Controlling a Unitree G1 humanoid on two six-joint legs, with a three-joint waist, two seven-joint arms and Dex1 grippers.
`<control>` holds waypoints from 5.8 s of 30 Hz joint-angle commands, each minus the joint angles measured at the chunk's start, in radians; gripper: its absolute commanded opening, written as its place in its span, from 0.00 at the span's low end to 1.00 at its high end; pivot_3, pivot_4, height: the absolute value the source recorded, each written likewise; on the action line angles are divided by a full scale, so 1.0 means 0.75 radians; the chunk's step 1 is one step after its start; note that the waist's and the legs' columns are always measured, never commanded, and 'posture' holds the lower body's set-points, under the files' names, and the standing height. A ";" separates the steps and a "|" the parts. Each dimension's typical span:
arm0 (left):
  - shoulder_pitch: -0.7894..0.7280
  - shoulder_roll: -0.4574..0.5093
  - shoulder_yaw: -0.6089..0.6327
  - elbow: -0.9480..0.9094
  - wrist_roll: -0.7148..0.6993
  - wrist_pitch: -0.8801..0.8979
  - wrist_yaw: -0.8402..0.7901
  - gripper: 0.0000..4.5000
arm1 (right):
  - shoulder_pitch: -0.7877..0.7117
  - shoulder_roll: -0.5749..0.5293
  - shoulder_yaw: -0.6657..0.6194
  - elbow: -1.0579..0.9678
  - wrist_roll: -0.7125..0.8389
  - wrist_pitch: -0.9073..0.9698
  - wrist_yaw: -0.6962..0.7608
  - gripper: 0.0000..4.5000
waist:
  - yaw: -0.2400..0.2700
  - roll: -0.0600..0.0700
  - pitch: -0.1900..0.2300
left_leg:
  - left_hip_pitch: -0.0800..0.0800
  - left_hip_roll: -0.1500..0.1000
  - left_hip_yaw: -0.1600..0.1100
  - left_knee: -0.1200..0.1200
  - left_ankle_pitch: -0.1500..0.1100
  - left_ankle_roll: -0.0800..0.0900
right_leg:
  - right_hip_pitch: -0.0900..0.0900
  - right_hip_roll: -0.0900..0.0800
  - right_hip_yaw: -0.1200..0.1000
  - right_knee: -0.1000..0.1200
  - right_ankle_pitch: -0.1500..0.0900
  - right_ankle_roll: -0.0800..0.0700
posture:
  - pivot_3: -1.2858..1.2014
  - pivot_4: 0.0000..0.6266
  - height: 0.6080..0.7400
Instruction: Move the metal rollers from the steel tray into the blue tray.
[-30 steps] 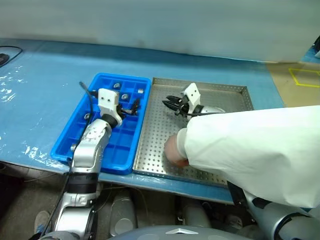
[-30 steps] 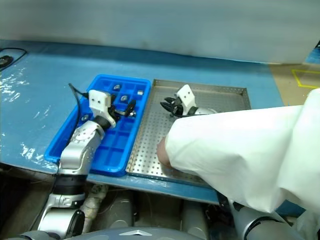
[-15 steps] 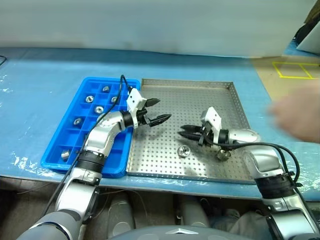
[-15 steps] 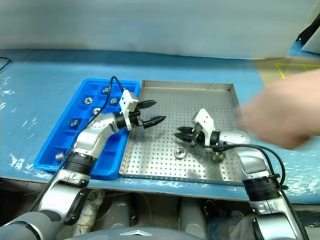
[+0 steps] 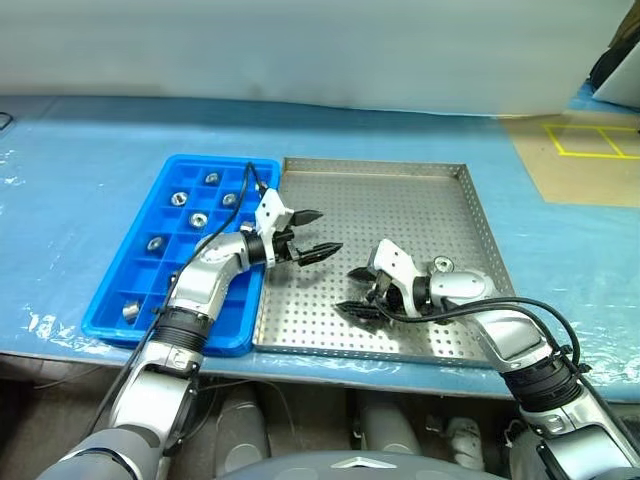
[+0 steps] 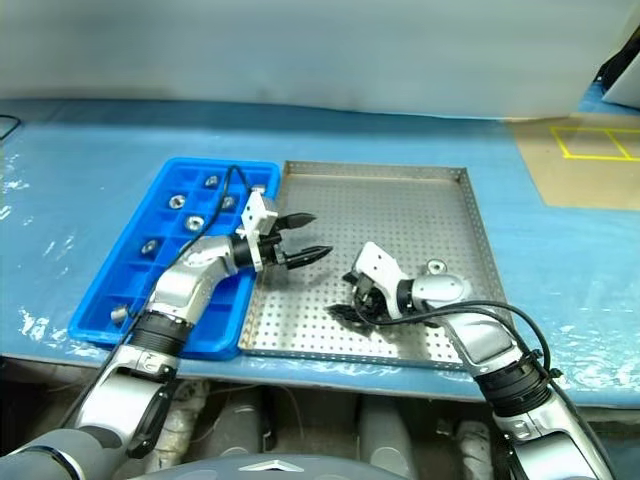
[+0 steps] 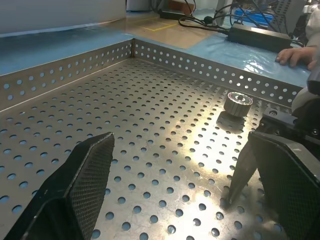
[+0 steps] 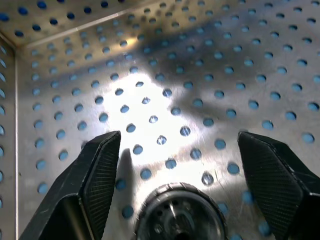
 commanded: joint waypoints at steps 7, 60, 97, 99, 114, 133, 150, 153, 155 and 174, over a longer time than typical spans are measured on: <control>0.036 0.025 0.019 -0.124 -0.020 0.027 0.034 1.00 | 0.089 -0.064 0.002 -0.136 0.007 0.036 0.004 0.70 | 0.000 0.000 0.000 | 0.001 0.000 0.000 0.000 0.000 0.000 | 0.001 0.000 0.000 0.000 0.000 0.000 | 0.39 0.24 1.00; 0.702 0.260 0.197 -1.008 -0.157 0.361 0.514 1.00 | -0.881 0.901 -0.118 1.497 -0.226 -0.810 -0.085 0.99 | 0.214 0.002 0.000 | -0.003 0.002 -0.015 -0.019 0.011 -0.018 | -0.006 0.000 -0.013 0.011 -0.005 -0.008 | 0.58 0.24 1.00; -0.015 -0.036 -0.150 -0.056 -0.030 0.019 -0.082 1.00 | 0.141 0.176 -0.582 0.180 -0.027 0.097 -0.424 0.90 | -0.081 0.002 -0.001 | 0.007 0.003 -0.004 0.001 0.004 -0.006 | 0.000 0.014 0.015 0.011 -0.004 -0.005 | 0.31 0.24 1.00; -0.011 -0.030 -0.150 -0.054 -0.016 0.010 -0.078 1.00 | 0.147 0.177 -0.571 0.167 -0.001 0.089 -0.411 0.78 | -0.082 0.002 -0.001 | 0.008 0.004 -0.004 0.001 0.003 -0.006 | 0.001 0.015 0.015 0.009 -0.004 -0.005 | 0.31 0.24 1.00; 0.244 0.162 0.063 -0.405 -0.045 0.119 0.134 1.00 | -0.392 0.408 -0.382 0.597 0.042 -0.284 -0.234 0.37 | -0.050 0.003 0.000 | 0.007 0.006 -0.003 -0.004 0.002 -0.009 | -0.005 0.015 0.016 0.009 -0.002 -0.006 | 0.47 0.24 1.00; 1.145 0.176 0.429 -1.298 -0.121 0.329 0.658 1.00 | -0.833 0.879 -0.039 1.244 -0.029 -0.719 0.429 0.37 | 0.258 0.003 0.000 | -0.003 0.008 -0.016 -0.023 0.005 -0.015 | -0.007 0.010 -0.009 0.001 -0.010 -0.014 | 0.71 0.24 1.00; 1.283 0.183 0.405 -1.393 -0.148 0.366 0.712 1.00 | -0.686 0.954 0.166 1.191 -0.173 -0.800 0.469 0.37 | 0.307 0.008 -0.003 | 0.000 0.008 -0.020 -0.028 0.006 -0.021 | -0.008 0.015 -0.006 0.001 -0.012 -0.014 | 0.73 0.24 1.00; 1.260 0.196 0.393 -1.400 -0.184 0.397 0.690 1.00 | -0.688 0.980 0.153 1.172 -0.163 -0.733 0.438 0.37 | 0.308 0.008 -0.003 | 0.000 0.008 -0.020 -0.029 0.006 -0.022 | -0.009 0.015 -0.006 0.001 -0.013 -0.014 | 0.72 0.24 1.00; 1.248 0.198 0.385 -1.416 -0.217 0.419 0.680 1.00 | -0.693 0.994 0.154 1.184 -0.180 -0.705 0.403 0.37 | 0.310 0.008 -0.003 | 0.000 0.007 -0.020 -0.029 0.006 -0.022 | -0.008 0.014 -0.006 0.001 -0.013 -0.014 | 0.72 0.24 1.00; 1.205 0.274 0.338 -1.357 -0.241 0.437 0.660 1.00 | -0.750 0.946 0.111 1.316 -0.240 -0.777 0.335 0.88 | 0.349 0.008 -0.005 | 0.007 0.006 -0.021 -0.032 0.006 -0.023 | -0.002 0.014 -0.005 0.003 -0.017 -0.006 | 0.70 0.24 1.00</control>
